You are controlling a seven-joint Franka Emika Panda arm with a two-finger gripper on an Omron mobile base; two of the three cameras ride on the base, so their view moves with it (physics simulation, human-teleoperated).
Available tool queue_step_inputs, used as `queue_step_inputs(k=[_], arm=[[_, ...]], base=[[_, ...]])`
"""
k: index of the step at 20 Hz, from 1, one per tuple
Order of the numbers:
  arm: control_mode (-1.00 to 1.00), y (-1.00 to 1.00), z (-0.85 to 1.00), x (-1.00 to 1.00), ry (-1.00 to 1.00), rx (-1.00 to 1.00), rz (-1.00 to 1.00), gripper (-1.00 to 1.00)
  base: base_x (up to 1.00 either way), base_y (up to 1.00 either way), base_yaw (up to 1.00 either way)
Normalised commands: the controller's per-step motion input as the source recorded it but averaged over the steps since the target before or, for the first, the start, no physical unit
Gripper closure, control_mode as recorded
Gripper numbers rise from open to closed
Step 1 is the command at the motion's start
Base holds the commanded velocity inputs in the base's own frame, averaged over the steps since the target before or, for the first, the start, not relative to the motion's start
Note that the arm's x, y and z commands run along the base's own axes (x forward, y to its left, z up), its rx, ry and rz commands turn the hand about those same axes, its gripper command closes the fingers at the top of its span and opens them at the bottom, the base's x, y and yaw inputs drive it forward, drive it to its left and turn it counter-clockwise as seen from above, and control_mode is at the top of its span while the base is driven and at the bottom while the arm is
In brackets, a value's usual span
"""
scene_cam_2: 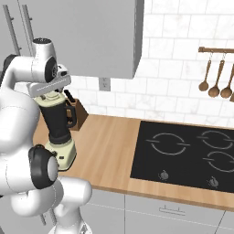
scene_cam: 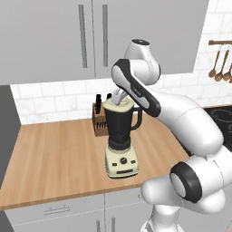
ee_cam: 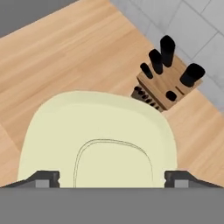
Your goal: Close the lid blender by securely placing the lid on top.
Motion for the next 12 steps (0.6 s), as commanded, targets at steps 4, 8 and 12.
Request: queue_step_inputs(k=[4, 8, 12], arm=[[-1.0, 0.0, 0.17, -0.03, -0.19, 0.0, -0.02, -1.0], [-1.0, -0.3, 0.12, -0.86, -0.38, 0.03, -0.09, -1.0], [-1.0, -0.86, -0.38, -1.0, -0.27, 0.01, -0.05, -1.0]], base=[[0.0, 0.0, 0.0], [0.0, 0.0, 0.0], [0.0, 0.0, 0.0]])
